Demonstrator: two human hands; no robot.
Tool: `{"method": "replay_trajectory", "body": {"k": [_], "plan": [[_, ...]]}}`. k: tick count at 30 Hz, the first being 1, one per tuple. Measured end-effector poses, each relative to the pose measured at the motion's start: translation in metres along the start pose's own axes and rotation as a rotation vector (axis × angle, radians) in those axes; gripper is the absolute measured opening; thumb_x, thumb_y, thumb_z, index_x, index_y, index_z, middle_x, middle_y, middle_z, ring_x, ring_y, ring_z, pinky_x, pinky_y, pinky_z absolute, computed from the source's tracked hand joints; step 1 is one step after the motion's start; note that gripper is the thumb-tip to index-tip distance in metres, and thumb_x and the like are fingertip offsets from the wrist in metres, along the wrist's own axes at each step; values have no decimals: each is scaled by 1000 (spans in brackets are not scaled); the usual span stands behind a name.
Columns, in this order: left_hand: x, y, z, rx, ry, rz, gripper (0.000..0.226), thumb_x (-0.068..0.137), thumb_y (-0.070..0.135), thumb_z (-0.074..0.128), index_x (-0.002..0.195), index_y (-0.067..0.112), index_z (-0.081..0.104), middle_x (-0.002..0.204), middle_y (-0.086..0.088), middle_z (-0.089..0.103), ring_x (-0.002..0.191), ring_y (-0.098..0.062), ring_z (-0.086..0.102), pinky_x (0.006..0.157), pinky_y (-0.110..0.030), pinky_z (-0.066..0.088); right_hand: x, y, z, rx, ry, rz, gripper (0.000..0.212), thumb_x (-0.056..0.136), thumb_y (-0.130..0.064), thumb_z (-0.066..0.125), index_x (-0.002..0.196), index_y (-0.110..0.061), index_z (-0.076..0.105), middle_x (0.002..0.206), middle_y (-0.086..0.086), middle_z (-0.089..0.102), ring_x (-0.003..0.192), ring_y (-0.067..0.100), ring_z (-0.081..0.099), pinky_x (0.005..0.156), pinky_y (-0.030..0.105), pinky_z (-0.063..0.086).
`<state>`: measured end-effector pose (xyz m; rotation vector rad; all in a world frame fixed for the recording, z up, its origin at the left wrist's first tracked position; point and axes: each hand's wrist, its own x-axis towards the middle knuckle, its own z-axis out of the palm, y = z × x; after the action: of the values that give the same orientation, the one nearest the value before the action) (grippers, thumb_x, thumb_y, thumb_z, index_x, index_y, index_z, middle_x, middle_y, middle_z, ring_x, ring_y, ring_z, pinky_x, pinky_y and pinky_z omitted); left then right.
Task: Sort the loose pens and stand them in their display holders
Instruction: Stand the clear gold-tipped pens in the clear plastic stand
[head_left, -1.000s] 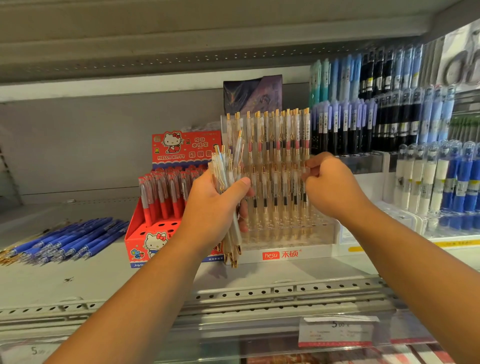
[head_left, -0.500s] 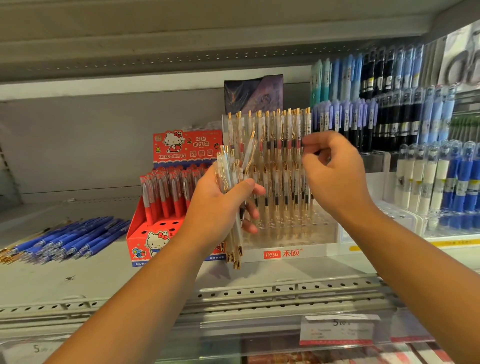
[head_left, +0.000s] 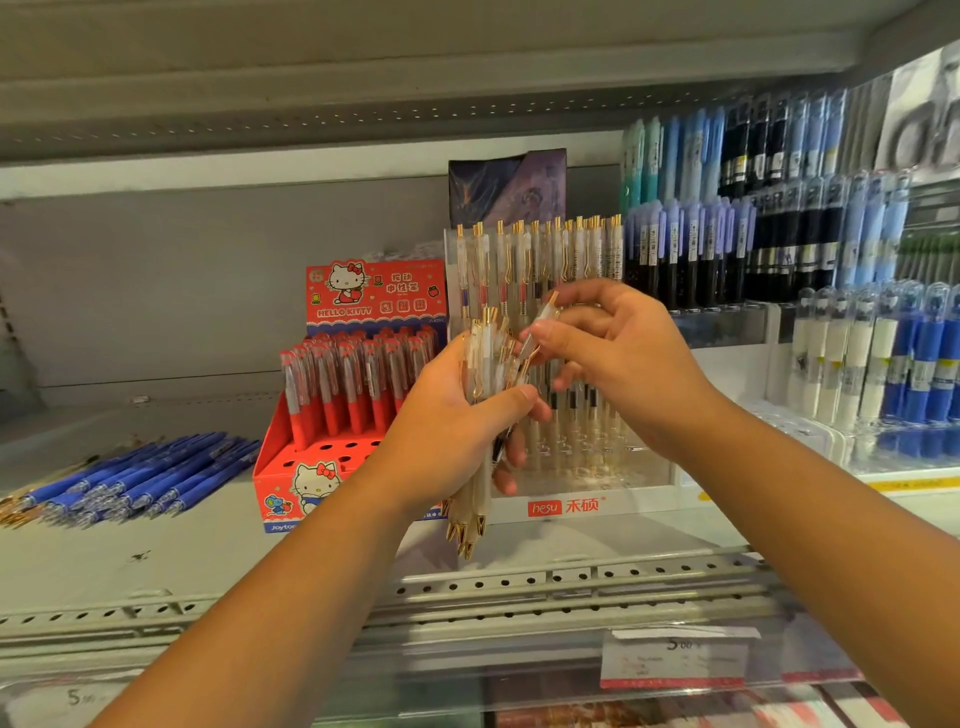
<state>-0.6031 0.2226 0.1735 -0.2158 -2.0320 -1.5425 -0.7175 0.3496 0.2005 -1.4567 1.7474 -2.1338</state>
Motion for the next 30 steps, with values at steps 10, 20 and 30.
{"method": "replay_trajectory", "body": {"k": [10,20,30], "plan": [[-1,0,-1,-47,67,-53,24,94,11,64,113,26,59,104,-5,70,69,-31,72,47,-39,56,7,2,-10,194,182,95,19,91,-2,64,107,-9,57,86,6,73,73,24,73,49,24,53],[1,0,-3,23,138,-15,22,94,8,63,101,29,61,91,-8,67,55,-24,64,46,-39,56,17,2,-38,84,434,43,25,97,-1,53,110,-22,60,100,7,70,78,18,70,58,22,55],[2,-3,-5,46,166,-3,19,94,10,62,103,27,60,82,-5,67,54,-24,61,47,-40,55,15,7,-47,-310,460,-34,24,99,-8,51,120,-17,57,103,3,68,92,23,67,80,50,58]]}}
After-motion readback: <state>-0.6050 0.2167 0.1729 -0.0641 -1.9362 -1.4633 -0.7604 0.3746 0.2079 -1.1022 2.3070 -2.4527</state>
